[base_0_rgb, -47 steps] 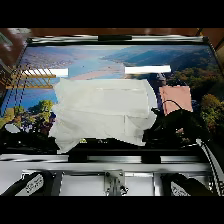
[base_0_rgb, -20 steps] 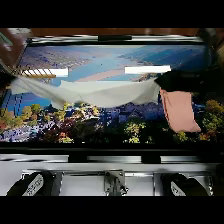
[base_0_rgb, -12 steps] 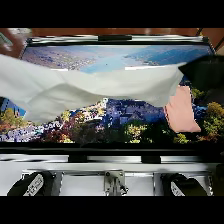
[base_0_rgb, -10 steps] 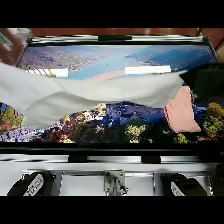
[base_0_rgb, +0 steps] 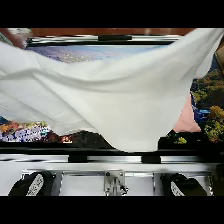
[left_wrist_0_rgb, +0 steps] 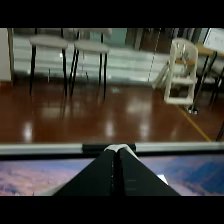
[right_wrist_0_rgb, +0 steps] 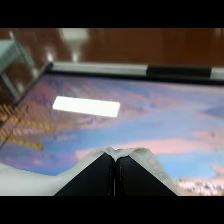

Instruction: Fold the shirts.

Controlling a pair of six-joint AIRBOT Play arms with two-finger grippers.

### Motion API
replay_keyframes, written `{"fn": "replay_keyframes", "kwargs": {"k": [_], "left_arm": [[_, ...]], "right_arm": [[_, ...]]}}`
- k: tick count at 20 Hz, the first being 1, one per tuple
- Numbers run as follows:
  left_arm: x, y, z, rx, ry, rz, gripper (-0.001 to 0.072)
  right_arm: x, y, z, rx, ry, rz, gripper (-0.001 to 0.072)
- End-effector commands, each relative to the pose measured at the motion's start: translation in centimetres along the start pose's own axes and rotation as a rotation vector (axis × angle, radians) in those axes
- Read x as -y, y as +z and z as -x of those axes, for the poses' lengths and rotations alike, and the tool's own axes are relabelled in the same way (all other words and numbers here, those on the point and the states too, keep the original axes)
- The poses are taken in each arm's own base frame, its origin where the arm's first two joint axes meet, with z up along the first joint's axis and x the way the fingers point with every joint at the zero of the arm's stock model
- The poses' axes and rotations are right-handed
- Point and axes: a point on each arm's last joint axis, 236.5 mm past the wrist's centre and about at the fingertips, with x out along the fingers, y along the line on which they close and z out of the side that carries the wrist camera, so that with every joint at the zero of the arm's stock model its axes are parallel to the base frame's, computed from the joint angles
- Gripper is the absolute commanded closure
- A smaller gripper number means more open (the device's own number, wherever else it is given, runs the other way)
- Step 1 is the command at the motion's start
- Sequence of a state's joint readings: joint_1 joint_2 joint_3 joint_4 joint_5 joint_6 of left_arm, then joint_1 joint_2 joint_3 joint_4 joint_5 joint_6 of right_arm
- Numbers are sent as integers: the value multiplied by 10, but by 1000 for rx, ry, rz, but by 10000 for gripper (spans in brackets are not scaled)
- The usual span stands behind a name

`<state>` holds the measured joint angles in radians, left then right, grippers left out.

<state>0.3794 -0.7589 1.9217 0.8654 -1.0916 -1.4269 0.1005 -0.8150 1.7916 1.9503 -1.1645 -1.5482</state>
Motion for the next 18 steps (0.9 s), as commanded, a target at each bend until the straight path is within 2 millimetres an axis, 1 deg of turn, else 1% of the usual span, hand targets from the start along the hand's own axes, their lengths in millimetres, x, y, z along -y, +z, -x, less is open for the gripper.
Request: {"fn": "replay_keyframes", "kwargs": {"k": [1,3,4,7,8,9,10,11,12,14,16,18], "left_arm": [[-5,43,16,180,61,-33,678],[0,54,25,225,64,-44,678],[2,65,31,272,66,-52,678],[12,111,63,481,78,-71,678],[16,118,71,518,79,-77,678],[20,120,77,529,78,-83,678],[22,117,78,512,73,-87,678],[24,106,74,461,73,-96,678],[22,91,68,392,82,-114,678],[10,59,55,246,117,-133,678],[-8,36,42,142,157,-138,678],[-28,10,23,51,175,-112,679]], "right_arm": [[-15,50,23,181,28,4,669],[-24,52,27,191,63,-12,669],[-27,53,31,198,68,-11,670],[-30,61,42,236,69,0,670],[-32,62,47,247,69,5,669],[-31,62,51,250,62,10,670],[-31,61,53,245,55,15,670],[-32,57,56,233,55,19,670],[-32,51,56,208,55,17,670],[-29,32,51,124,43,15,669],[-11,11,41,30,-20,20,670],[20,-12,19,-87,-119,-14,670]]}}
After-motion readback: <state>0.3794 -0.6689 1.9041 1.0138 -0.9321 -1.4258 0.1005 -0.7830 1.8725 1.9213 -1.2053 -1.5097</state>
